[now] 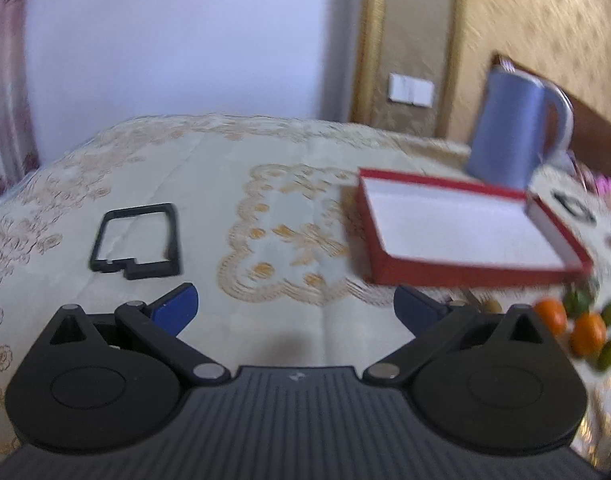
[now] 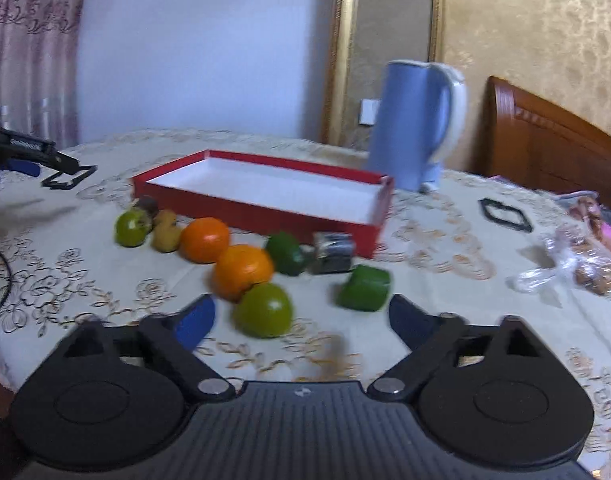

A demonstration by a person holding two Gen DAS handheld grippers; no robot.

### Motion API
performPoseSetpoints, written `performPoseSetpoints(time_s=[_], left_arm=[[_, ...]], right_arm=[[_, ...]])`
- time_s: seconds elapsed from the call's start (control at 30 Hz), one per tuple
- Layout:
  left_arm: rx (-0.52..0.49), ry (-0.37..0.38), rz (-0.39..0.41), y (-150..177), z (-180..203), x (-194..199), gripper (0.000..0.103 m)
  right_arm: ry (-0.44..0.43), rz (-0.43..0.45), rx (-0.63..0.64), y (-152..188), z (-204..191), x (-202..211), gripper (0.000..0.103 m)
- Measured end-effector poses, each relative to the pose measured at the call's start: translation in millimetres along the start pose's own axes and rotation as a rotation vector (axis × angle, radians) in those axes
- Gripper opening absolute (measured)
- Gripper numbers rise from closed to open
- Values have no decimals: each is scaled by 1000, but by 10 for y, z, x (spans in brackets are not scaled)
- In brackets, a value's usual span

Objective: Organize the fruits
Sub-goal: 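Move the left gripper to the small green tomato and close on it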

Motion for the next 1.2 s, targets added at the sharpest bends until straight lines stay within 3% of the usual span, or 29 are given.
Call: performPoseSetpoints(time_s=[0.03, 0.07, 0.33, 0.47, 0.83, 1.07, 1.2], left_arm=[[-16, 10, -7, 29, 57, 2, 103], [-26, 21, -15, 56, 112, -11, 103], [-67, 53, -48, 177, 308, -69, 103], [-83, 64, -60, 197, 400, -80, 103], [-163, 42, -87, 319, 812, -107, 103], [-143, 31, -109, 339, 953, -209, 103], [-162, 53, -115, 356, 1093, -228, 91]], right_arm=[[-19, -18, 0, 10, -49, -41, 59], [-28, -30, 1, 15, -90, -75, 55], [-16, -41, 28, 26, -201, -188, 54], [0, -42, 35, 9, -177, -248, 39], [-35, -32, 13, 40, -163, -308, 33], [-42, -22, -5, 51, -158, -312, 33], [-62, -23, -15, 54, -135, -319, 33]])
Point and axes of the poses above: each gripper's, at about its wrist camera, not at the fingertips, and x roughly against the way its jaws point, z to its right, y to its underside, the point moved 7 cm from there along -x, roughly the way its jaws point, and after that the axes turned 13 degrees about -z, right-handed, at the moved point
